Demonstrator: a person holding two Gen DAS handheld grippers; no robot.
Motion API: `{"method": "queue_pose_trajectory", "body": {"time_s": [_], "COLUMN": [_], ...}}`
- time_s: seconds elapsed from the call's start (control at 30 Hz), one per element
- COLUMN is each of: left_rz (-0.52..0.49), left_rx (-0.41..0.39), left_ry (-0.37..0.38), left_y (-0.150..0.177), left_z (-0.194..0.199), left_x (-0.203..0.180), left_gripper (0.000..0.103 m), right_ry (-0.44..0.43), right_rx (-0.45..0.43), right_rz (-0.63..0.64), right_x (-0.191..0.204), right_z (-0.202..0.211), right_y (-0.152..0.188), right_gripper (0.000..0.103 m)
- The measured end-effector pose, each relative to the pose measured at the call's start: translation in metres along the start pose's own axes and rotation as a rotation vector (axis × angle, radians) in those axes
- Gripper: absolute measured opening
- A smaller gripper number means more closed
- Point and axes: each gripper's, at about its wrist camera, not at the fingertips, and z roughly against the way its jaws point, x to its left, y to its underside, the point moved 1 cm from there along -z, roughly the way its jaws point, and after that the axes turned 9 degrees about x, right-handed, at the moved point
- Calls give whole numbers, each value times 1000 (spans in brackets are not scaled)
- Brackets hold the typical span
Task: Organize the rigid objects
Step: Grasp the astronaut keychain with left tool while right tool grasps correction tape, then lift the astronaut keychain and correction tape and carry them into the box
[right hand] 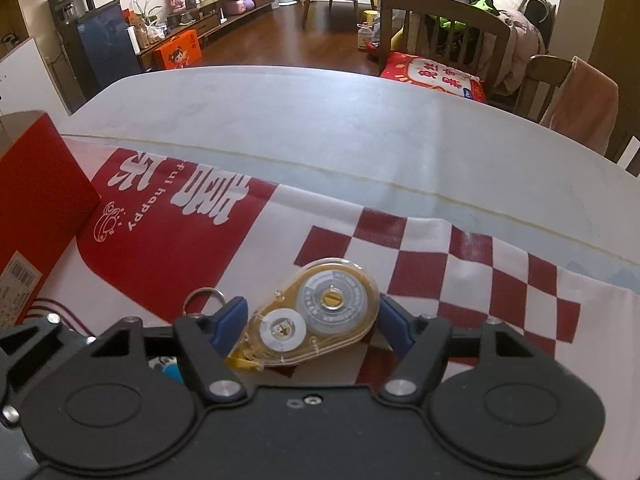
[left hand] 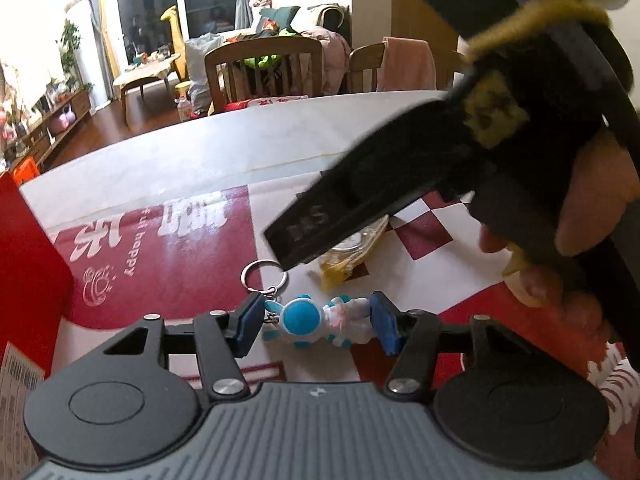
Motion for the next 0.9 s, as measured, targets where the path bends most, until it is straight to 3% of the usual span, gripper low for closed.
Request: {"method": "queue_pose_trajectory", "body": {"time_s": [0.47,0.9], "left_rz": [80,131], "left_rx": [8,21], "left_ry": [50,109], "left_y": [17,24], "left_z": [50,124], "left_x": [29,73], "left_gripper": [57,57], "right_ry": [-35,-60], "right_rx": [-61,-137], "right_rz": [16,72], "right_x": [16,67], "right_z": [66,143], "right_y": [41,62], "right_gripper": [70,70]}}
